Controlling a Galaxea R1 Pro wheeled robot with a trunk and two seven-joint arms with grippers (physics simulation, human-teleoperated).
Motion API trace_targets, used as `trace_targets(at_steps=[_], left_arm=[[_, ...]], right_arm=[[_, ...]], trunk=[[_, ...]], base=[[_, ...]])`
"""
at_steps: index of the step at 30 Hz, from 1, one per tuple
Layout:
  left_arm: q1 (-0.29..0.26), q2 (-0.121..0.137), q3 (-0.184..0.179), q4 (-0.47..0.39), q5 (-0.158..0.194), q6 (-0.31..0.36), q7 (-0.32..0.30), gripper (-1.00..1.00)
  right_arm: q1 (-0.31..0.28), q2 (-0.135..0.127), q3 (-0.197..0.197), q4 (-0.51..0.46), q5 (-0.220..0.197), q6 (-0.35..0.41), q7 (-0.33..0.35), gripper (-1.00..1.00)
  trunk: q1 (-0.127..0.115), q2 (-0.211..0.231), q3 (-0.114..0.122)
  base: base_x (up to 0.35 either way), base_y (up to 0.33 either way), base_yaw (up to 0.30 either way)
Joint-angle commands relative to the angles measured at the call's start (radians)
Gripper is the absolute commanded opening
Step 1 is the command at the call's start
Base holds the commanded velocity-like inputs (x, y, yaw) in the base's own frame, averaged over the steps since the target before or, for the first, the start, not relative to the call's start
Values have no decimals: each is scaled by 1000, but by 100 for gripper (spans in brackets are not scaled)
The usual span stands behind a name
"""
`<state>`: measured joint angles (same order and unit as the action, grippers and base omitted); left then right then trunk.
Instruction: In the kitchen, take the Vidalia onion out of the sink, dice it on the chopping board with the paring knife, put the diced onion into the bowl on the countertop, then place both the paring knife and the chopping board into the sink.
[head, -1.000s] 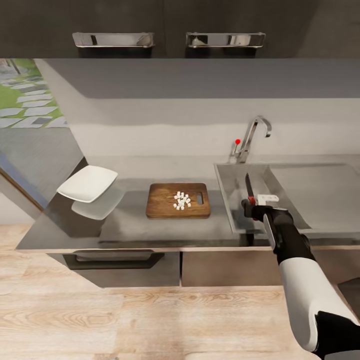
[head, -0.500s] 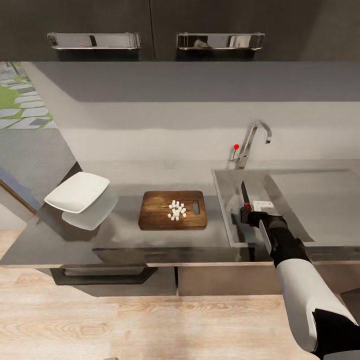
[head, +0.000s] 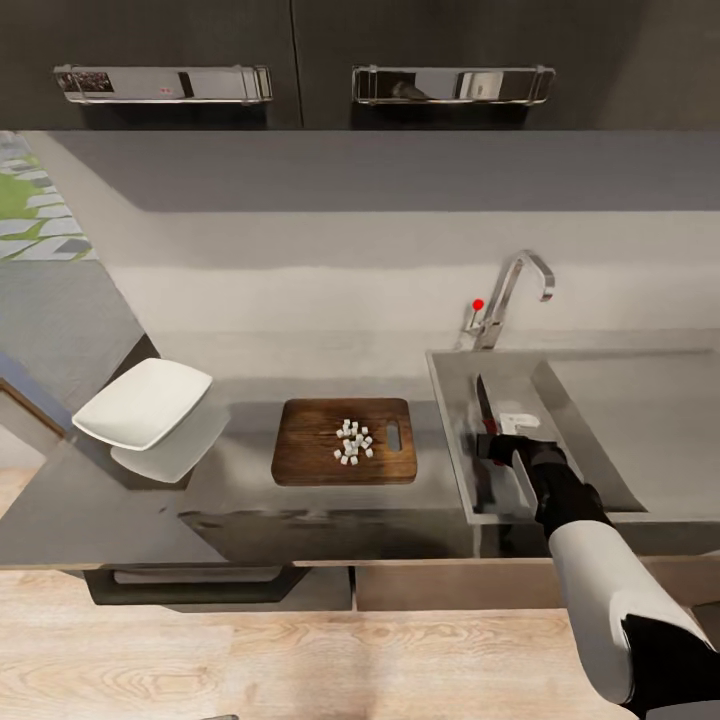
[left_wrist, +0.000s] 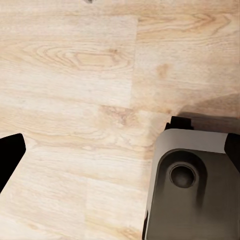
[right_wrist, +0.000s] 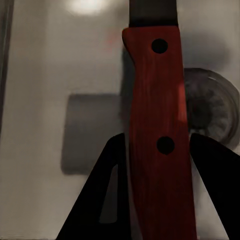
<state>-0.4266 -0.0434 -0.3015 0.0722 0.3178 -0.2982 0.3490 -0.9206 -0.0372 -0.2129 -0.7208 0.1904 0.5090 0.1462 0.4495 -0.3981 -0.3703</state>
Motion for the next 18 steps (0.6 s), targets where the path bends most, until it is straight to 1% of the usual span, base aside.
trace_targets(at_steps=[1,5,14,15,18], left_arm=[[-2,-1,-8,5,7,-7,1,100],[-2,-2,-8,5,7,-7,1,100],[-1,-3,-8,5,8,-6,1,100],[-1,-3,-8,5,8,-6,1,100],[-1,-2,-8,5,8,-6,1,100]], right_arm=[[-1,0,-3,21,11,-8,8,-100],[-1,-1,-5,69,11,-44,7,-100],[0,-1,-5,108,14,-70,7,-100],[-1,-1,-5,109,14,-73,7,100],[-1,-1,-5,110,13,-74,7,100]], trunk=[[1,-2,-2],[1,-2,-2],[1,-2,-2],[1,-2,-2],[1,-2,-2]], base=[[4,0,0],[1,0,0],[0,0,0],[0,0,0],[0,0,0]])
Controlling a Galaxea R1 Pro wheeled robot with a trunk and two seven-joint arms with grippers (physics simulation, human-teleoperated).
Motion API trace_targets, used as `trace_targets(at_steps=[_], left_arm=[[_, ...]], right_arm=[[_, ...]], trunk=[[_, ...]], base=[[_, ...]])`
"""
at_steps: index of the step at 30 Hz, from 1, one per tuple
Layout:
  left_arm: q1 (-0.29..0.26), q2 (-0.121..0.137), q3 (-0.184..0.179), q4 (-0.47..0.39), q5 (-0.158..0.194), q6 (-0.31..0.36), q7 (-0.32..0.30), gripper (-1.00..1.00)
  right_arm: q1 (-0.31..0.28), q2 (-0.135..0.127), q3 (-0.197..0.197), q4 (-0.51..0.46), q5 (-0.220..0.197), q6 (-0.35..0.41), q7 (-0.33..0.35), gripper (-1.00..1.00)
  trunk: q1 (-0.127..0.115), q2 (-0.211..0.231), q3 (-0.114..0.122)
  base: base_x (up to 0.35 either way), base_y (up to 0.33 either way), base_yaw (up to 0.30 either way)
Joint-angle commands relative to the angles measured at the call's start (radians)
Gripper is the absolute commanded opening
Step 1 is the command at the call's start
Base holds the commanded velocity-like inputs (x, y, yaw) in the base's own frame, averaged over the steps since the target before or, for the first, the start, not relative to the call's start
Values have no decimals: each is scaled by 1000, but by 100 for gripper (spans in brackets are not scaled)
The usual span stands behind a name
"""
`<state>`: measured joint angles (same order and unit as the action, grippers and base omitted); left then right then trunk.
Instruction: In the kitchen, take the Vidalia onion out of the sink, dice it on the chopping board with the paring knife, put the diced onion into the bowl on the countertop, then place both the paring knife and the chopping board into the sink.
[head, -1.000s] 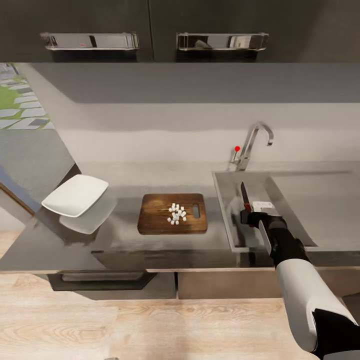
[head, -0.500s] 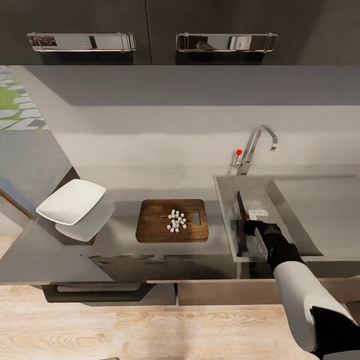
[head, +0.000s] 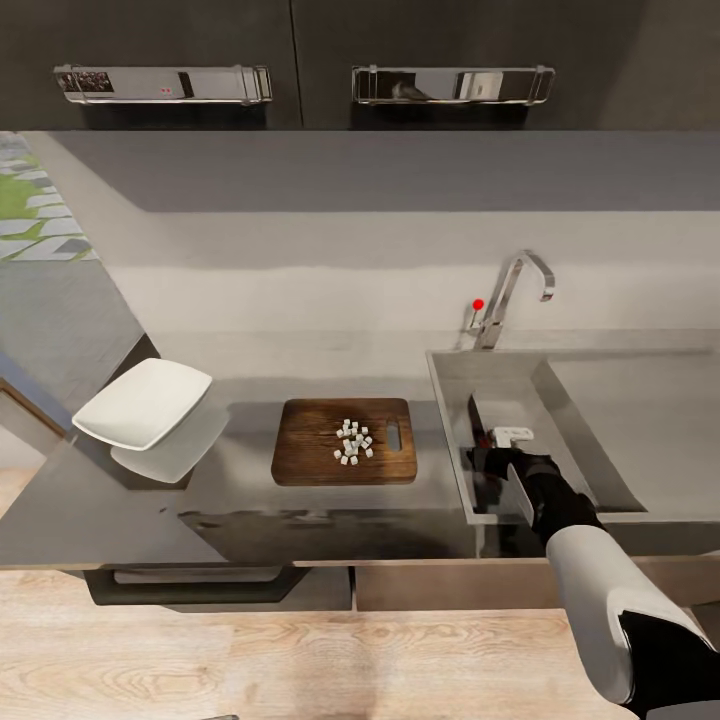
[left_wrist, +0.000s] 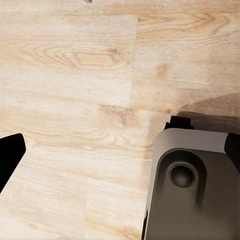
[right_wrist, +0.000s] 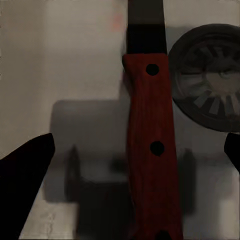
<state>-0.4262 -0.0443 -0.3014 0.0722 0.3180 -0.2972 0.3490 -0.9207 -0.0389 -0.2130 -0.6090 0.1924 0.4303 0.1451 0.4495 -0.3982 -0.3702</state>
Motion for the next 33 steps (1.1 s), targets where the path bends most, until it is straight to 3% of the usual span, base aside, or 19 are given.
trace_targets(at_steps=[1,10,16,22,33], left_arm=[[-2,-1,-8,4,7,-7,1,100],[-2,-3,-8,5,7,-6,1,100],[-2,-3,-8,5,7,-7,1,100],[-2,-3,-8,6,7,-7,1,100],[-2,-3,-8,6,8,-7,1,100]], right_arm=[[0,1,-5,-2,10,5,8,100],[-1,-5,-8,-32,12,9,9,100],[-1,-6,-5,-241,11,45,11,100],[0,-11,-5,-482,9,229,50,100],[0,-7,-5,-531,8,276,91,100]], trunk=[[1,-2,-2],[1,-2,-2],[1,-2,-2],[1,-2,-2],[1,-2,-2]], base=[[0,0,0],[0,0,0],[0,0,0],[0,0,0],[-5,2,0]])
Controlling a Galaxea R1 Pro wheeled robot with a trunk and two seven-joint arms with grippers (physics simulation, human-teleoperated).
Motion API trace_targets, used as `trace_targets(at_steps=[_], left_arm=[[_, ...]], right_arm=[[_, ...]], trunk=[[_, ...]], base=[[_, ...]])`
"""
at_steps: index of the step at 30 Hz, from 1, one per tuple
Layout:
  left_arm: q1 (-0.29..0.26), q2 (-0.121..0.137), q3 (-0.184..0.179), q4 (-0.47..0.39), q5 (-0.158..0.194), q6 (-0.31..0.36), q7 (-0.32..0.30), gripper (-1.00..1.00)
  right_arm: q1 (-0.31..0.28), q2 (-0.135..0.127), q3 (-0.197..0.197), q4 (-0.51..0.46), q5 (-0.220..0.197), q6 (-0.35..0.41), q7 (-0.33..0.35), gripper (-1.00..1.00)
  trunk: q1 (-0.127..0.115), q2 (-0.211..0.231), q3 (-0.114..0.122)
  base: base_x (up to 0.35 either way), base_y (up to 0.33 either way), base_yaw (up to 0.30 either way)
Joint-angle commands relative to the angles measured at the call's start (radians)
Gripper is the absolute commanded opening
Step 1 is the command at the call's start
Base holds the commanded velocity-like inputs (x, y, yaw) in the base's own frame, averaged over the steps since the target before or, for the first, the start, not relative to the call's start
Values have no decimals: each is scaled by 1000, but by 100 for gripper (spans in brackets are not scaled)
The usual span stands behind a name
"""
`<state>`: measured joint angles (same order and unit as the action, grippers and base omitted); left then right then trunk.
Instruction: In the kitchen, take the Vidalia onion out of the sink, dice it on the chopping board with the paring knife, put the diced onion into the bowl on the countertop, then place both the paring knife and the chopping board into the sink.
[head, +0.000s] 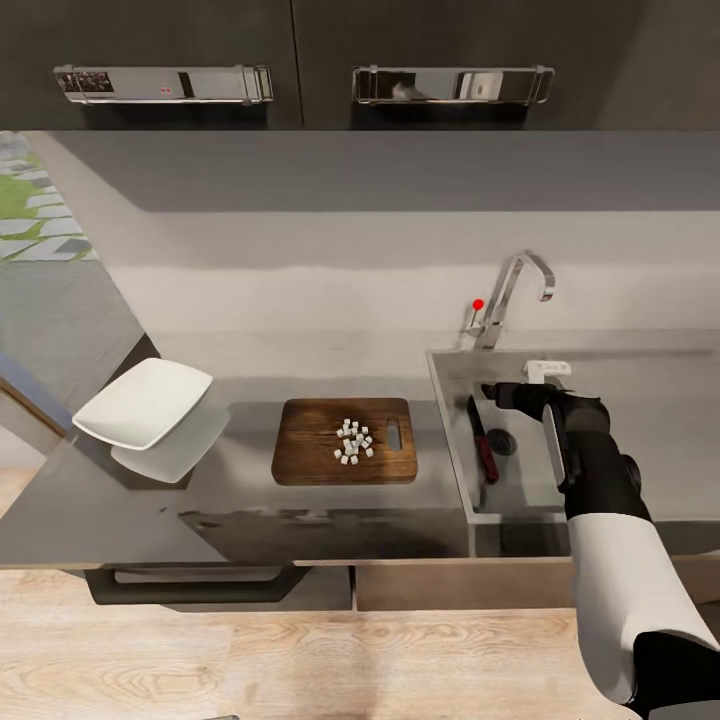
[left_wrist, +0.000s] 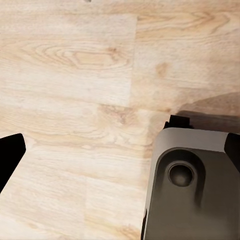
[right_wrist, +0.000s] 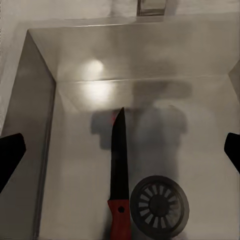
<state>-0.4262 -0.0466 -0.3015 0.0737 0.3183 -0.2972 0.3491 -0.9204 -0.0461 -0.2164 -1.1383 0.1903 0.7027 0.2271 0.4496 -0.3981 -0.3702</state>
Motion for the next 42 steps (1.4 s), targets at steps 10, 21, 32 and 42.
trace_targets(at_steps=[10,21,32,42], left_arm=[[-2,-1,-8,5,7,-7,-1,100],[-2,-1,-8,5,7,-5,-1,100],[-2,-1,-8,5,7,-5,-1,100],[-2,-1,-8,5,7,-5,-1,100]], right_arm=[[-1,0,-1,-1,9,4,9,100],[-1,0,-2,-1,11,4,9,100],[0,0,-1,2,9,4,9,100],[0,3,-1,9,9,4,9,100]], trunk=[[0,-2,-2],[0,-2,-2],[0,-2,-2],[0,-2,-2]], base=[[-89,223,0],[25,268,0],[8,15,0],[-31,34,0]])
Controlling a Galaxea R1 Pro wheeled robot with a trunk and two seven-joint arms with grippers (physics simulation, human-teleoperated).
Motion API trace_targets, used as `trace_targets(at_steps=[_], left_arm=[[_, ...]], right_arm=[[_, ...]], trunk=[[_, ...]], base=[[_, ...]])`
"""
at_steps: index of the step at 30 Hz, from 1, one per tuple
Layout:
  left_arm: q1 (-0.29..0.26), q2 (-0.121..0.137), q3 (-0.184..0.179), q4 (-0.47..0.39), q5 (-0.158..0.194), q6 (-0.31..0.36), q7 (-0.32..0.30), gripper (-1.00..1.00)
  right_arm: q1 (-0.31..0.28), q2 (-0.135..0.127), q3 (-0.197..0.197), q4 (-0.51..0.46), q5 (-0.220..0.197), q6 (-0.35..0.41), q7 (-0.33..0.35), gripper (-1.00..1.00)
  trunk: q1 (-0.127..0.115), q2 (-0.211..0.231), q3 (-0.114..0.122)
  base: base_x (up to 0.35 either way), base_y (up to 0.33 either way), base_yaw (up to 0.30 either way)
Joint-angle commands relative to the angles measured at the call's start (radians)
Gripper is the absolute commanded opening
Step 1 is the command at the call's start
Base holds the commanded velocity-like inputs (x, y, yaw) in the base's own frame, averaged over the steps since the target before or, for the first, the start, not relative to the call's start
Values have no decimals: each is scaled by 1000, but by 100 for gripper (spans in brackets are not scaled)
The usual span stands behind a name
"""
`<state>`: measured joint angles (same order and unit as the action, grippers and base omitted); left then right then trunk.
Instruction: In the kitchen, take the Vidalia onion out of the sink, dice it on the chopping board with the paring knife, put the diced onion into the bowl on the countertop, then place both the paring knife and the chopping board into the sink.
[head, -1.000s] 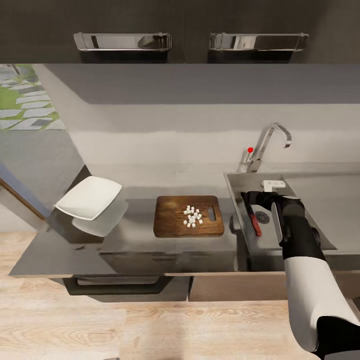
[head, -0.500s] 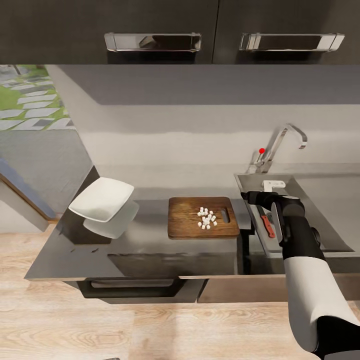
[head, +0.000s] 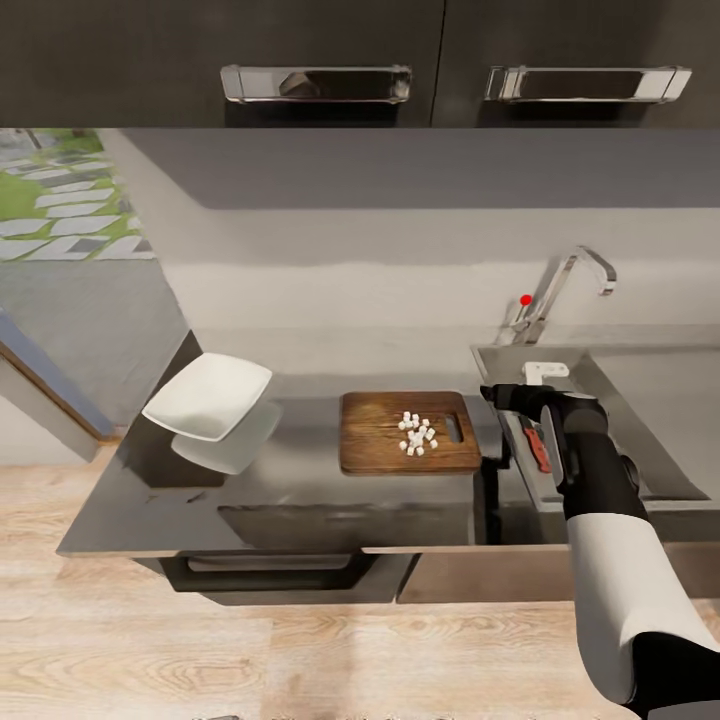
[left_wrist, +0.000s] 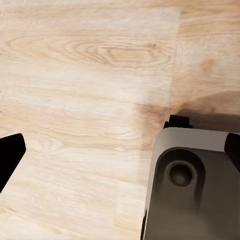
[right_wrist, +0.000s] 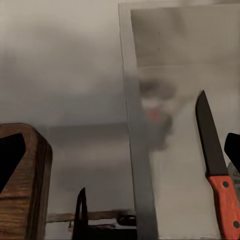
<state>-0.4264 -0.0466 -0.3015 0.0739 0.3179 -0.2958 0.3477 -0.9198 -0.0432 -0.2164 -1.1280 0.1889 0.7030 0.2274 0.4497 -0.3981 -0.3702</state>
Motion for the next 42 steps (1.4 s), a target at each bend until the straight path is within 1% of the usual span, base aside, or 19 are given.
trace_targets(at_steps=[1,7,17,34,42], left_arm=[[-2,-1,-8,4,7,-6,1,100],[-2,-2,-8,4,8,-6,1,100],[-2,-1,-8,4,8,-6,1,100],[-2,-1,-8,4,8,-6,1,100],[-2,-1,-8,4,8,-6,1,100]], right_arm=[[-1,0,-1,-1,11,4,9,100],[-1,0,-1,-1,11,4,9,100],[-1,0,-1,11,11,4,9,100],[-1,2,0,25,11,4,9,100],[-1,2,0,32,11,4,9,100]], trunk=[[0,-2,-2],[0,-2,-2],[0,-2,-3],[0,-2,-25],[0,-2,-35]], base=[[-126,191,0],[-81,211,0],[-6,25,0],[0,0,1],[0,0,60]])
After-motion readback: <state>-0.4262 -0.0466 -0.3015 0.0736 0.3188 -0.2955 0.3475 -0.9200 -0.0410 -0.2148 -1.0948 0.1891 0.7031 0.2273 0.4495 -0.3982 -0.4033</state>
